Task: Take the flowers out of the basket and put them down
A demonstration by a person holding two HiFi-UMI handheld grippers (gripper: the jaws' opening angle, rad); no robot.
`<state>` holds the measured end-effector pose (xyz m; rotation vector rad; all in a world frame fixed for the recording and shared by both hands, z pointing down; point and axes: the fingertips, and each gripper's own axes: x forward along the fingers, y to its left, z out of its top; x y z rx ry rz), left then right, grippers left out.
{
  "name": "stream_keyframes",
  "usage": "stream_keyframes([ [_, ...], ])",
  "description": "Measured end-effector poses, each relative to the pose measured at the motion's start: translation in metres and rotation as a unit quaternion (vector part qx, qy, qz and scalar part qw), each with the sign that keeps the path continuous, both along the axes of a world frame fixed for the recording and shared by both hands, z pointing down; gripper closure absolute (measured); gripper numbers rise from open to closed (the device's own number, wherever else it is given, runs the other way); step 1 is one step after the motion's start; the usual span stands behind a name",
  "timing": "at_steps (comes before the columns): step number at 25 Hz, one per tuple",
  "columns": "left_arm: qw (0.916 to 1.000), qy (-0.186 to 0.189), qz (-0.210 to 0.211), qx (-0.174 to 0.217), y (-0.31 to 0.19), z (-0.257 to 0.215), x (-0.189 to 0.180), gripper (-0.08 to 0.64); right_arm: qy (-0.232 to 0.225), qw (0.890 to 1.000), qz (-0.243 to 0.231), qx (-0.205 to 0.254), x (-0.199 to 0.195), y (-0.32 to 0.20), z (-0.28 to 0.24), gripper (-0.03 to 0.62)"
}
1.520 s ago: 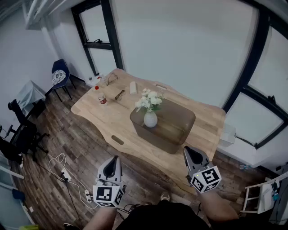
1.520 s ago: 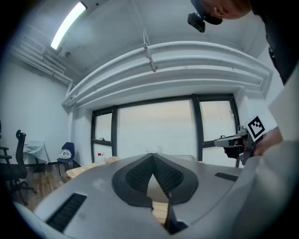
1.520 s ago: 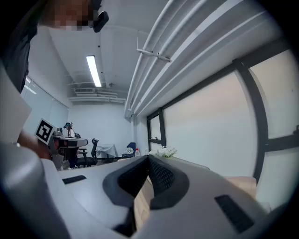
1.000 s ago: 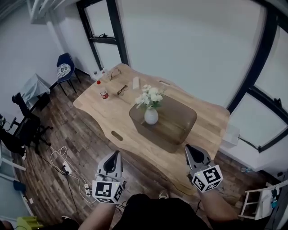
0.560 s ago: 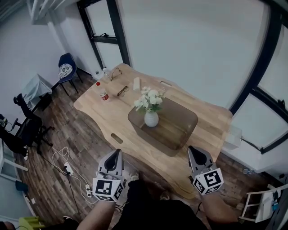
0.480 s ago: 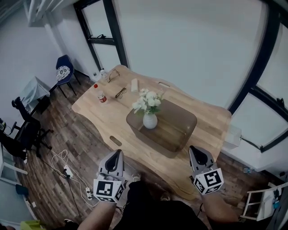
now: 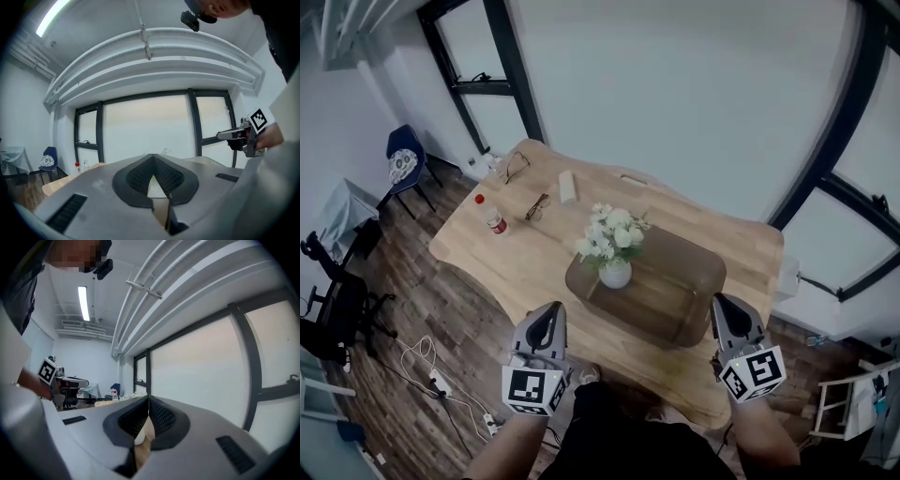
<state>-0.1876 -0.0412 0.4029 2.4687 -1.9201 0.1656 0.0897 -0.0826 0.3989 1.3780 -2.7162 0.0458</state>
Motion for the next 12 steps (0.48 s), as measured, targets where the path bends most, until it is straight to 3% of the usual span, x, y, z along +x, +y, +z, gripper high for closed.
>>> stream_keyframes([
  [9,0.9964,0.019,0.082,-0.004,-0.098,0.014,-0.037,0.555,0.027,0.997,0.072,-0.009,-0.043,-0.073,-0.013,0.569],
  [12,0.9943,0.02,0.104,-0.006,-0.126,0.018,-0.051,0.555,0.032,0.997,0.071,-0.005,-0.063,-0.092,-0.015,0.569],
])
